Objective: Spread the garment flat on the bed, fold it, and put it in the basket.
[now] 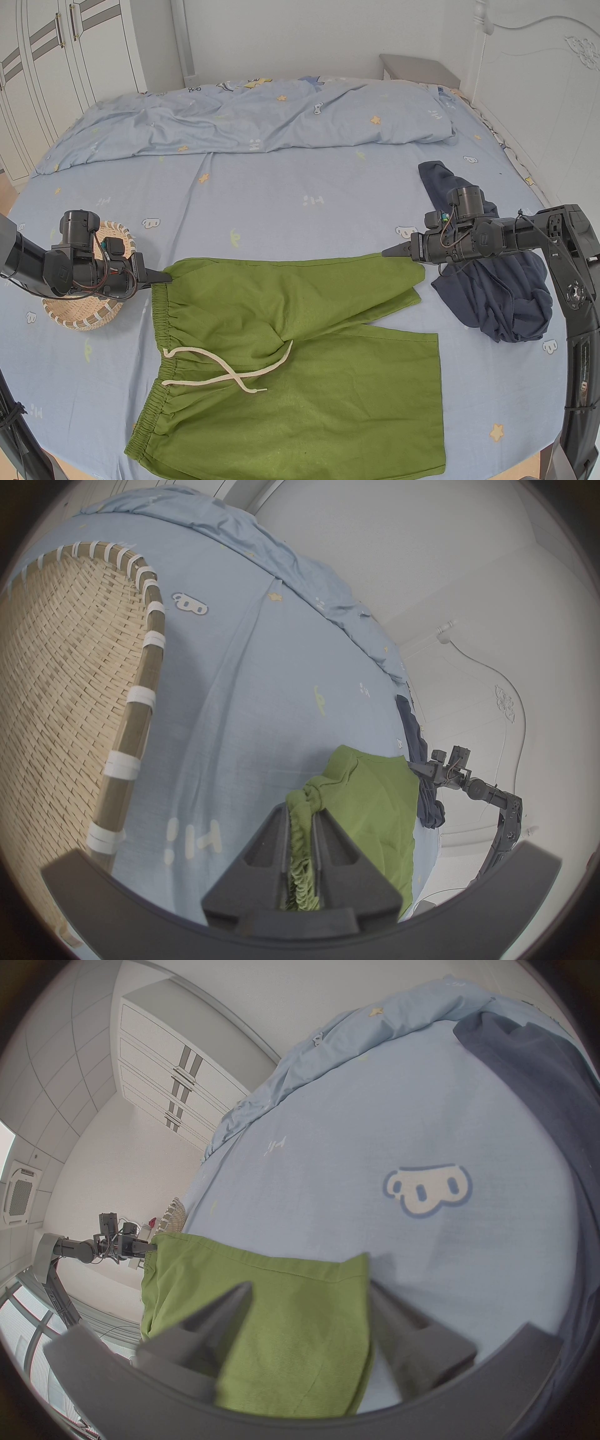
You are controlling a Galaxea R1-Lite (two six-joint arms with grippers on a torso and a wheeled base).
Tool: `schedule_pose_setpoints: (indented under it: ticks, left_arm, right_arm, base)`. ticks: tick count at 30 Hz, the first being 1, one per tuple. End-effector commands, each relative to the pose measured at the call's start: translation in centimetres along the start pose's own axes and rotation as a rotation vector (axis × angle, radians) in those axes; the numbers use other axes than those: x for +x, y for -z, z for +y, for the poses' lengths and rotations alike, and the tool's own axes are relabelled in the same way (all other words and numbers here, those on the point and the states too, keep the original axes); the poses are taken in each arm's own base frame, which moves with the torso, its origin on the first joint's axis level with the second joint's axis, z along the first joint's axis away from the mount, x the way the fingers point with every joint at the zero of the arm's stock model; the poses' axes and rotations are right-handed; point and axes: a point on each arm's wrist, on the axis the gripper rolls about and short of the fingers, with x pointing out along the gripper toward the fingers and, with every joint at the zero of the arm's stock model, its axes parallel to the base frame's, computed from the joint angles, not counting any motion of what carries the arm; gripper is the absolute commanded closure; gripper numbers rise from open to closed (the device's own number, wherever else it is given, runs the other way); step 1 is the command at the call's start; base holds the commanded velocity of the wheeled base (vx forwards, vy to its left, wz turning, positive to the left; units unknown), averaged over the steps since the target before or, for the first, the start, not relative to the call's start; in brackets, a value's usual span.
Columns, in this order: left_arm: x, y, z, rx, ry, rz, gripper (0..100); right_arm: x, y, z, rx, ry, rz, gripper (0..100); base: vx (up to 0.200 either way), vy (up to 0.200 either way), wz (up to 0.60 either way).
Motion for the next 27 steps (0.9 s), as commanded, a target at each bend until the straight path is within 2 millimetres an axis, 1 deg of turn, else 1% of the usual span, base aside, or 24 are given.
schedule_pose_setpoints:
  ticks: [1,8,10,13,17,22,27]
  left_arm:
    - [0.0,0.0,0.0,-0.001,0.000,0.000,100]
    - [0.0,0.1,0.1,-0.004,-0.002,0.001,100]
    - [0.0,0.1,0.2,-0.004,-0.003,0.000,100]
    - [-0.2,0.0,0.2,0.001,-0.006,-0.003,100]
    - [-0.5,-0.2,0.3,0.021,-0.008,-0.021,100]
    - [-0.7,-0.6,0.3,0.061,0.005,-0.080,100]
    - [-0.7,-1.1,0.3,0.096,0.019,-0.130,100]
  right_arm:
    - [0.3,0.0,-0.1,-0.001,-0.002,0.000,100]
    - [0.0,-0.1,-0.4,0.000,0.003,-0.010,100]
    - [-0.1,-0.2,-0.3,-0.004,0.002,-0.015,100]
    - [-0.8,-0.8,0.2,-0.011,0.002,-0.030,100]
    - [-3.3,-2.1,2.2,-0.035,-0.004,-0.067,100]
    - [-6.3,-2.3,4.7,-0.058,-0.013,-0.093,100]
    - [-7.6,-2.2,6.0,-0.104,-0.028,-0.151,100]
  base:
    - [0.000,0.000,0.00]
    - [0.000,0.000,0.00]
    - [0.000,0.000,0.00]
    - [0.000,0.000,0.00]
    - [0.000,0.000,0.00]
    - [0.000,0.000,0.00]
    - [0.000,0.000,0.00]
